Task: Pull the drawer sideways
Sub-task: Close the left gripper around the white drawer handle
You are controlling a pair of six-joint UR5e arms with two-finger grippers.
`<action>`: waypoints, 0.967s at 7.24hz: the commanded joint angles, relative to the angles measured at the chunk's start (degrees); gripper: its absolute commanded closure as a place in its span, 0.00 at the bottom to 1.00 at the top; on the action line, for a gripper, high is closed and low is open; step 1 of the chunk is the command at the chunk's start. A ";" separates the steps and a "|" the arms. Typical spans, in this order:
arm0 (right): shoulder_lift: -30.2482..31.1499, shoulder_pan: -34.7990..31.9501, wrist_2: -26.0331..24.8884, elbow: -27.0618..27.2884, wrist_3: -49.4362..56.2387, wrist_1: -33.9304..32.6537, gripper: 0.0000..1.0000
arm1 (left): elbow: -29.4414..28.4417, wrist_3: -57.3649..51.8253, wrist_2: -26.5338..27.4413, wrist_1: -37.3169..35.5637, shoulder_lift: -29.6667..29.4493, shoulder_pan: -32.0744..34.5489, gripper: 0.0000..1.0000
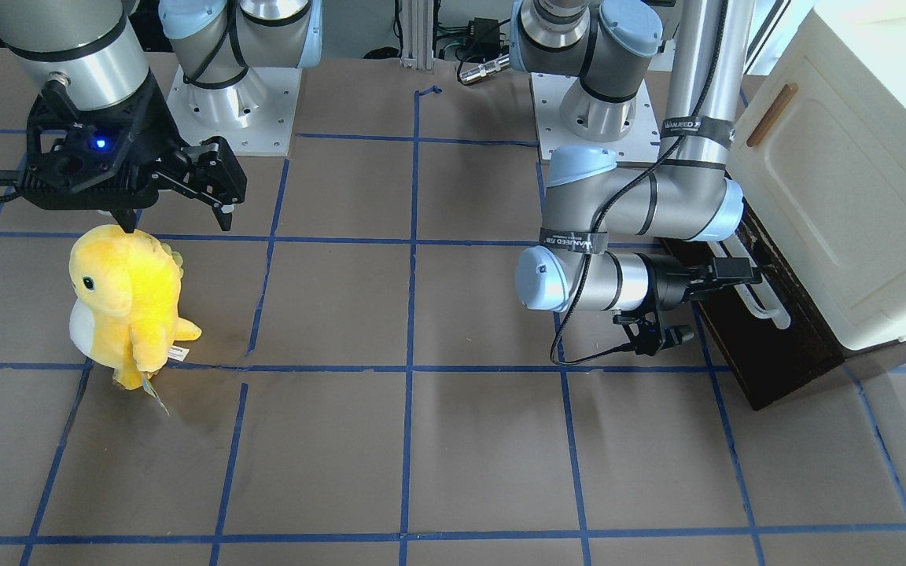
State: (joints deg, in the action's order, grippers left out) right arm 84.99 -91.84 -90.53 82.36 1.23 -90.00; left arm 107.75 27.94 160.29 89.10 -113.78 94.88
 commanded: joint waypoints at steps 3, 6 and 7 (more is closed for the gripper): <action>0.00 0.00 0.00 0.00 0.00 0.00 0.00 | 0.71 0.36 0.72 0.37 -0.04 -1.01 0.02; 0.00 0.00 0.00 0.00 0.00 0.00 0.00 | 0.44 0.27 0.55 0.29 -0.39 -1.36 0.19; 0.00 0.00 0.00 0.00 0.00 0.00 0.00 | 0.18 0.35 0.37 0.02 -0.39 -1.54 0.20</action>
State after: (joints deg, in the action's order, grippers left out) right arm 84.99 -91.85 -90.53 82.35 1.23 -90.00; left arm 108.16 28.26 160.73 89.35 -114.10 93.58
